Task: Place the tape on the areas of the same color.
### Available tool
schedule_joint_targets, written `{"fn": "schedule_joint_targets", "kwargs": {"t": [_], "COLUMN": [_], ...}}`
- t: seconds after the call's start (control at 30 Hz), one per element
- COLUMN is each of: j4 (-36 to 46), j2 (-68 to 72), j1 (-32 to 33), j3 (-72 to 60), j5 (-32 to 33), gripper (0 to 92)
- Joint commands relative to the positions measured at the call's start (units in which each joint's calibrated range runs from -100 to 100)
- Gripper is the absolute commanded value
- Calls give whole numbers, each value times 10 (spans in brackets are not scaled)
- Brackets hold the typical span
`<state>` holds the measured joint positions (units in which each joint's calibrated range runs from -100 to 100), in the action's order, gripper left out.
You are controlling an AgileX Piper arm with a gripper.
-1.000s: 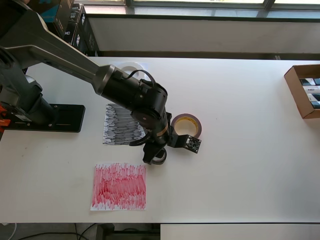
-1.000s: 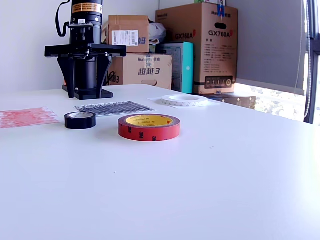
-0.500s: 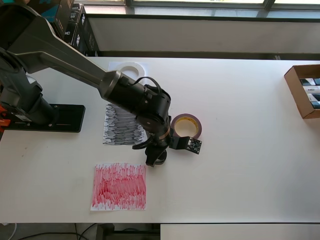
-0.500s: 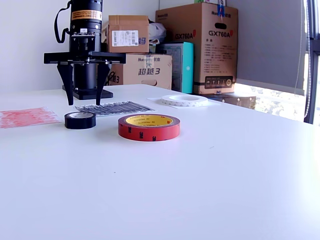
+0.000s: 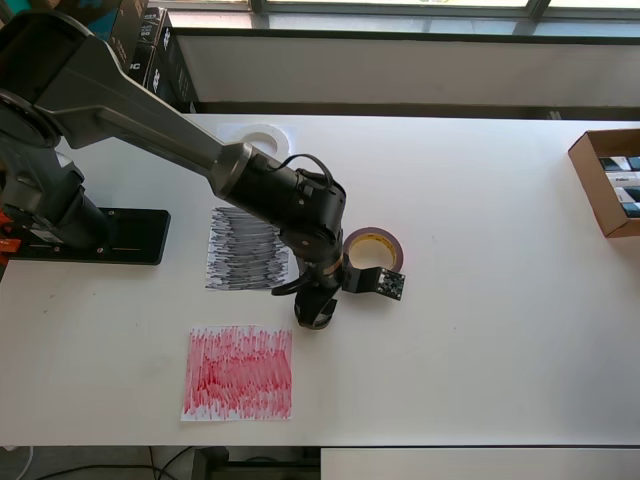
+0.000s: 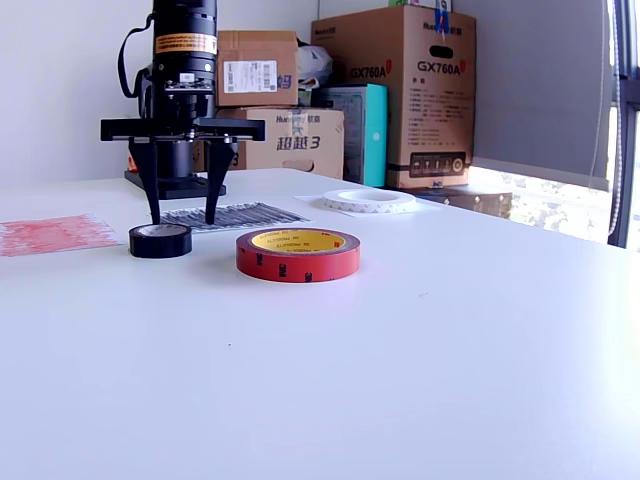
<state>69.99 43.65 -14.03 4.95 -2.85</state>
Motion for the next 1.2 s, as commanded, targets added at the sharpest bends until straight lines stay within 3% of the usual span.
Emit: {"fn": "schedule_joint_targets", "kwargs": {"t": [0.0,0.97,1.07,1.17], "j4": [6,6,6,6], "j2": [0,20,20,20], "j1": [4,9,9,9], "j3": [6,6,6,8], "j5": [2,2,-5,-8], "gripper": [580,572,451,214]}}
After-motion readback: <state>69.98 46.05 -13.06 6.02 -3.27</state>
